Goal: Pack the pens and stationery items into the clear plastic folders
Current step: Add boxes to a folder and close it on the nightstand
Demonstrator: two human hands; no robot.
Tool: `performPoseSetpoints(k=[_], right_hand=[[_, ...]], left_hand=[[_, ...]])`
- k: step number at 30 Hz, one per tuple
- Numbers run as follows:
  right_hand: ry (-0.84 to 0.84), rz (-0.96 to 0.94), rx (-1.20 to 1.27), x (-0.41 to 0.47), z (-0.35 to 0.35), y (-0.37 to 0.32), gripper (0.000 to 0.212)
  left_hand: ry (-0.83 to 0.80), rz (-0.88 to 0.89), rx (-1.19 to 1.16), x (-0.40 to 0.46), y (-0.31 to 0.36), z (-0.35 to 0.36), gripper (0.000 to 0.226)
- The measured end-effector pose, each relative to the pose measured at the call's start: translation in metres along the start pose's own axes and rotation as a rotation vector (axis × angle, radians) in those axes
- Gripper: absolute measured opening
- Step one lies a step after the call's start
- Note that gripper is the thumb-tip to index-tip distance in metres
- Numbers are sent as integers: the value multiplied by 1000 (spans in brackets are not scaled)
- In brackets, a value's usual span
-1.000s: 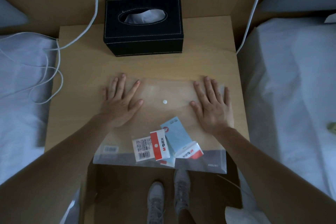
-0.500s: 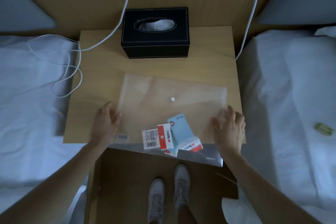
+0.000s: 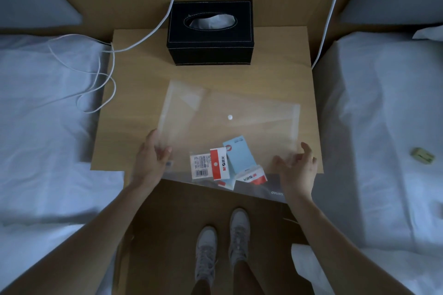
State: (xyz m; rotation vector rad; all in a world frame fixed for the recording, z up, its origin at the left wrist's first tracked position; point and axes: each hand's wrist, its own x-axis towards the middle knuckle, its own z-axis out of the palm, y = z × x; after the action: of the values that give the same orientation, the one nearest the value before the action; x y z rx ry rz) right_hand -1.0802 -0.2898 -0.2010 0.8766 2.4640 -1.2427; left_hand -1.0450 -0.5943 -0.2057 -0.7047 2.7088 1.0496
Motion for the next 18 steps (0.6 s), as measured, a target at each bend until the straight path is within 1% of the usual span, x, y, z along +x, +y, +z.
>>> performPoseSetpoints(k=[2,4,9,14,18], right_hand=[[-14,37,44,-2,-3,1,67],[-50,43,47,-6,-6,2,55],[-102,-35,59,-15,-6,-6,32],[-160,-126,142,-26,2,-32,25],[-189,-206,169,-46,16,-55,22]], left_hand=[[-8,6,-43,-3,-2,-4,53],[-15,12,-53,-6,-4,-9,56],[10,2,-43,-14,-15,-24,53],[100,5,0,-37,-15,-48,53],[168,-52,-31,-64,-25,-80,52]])
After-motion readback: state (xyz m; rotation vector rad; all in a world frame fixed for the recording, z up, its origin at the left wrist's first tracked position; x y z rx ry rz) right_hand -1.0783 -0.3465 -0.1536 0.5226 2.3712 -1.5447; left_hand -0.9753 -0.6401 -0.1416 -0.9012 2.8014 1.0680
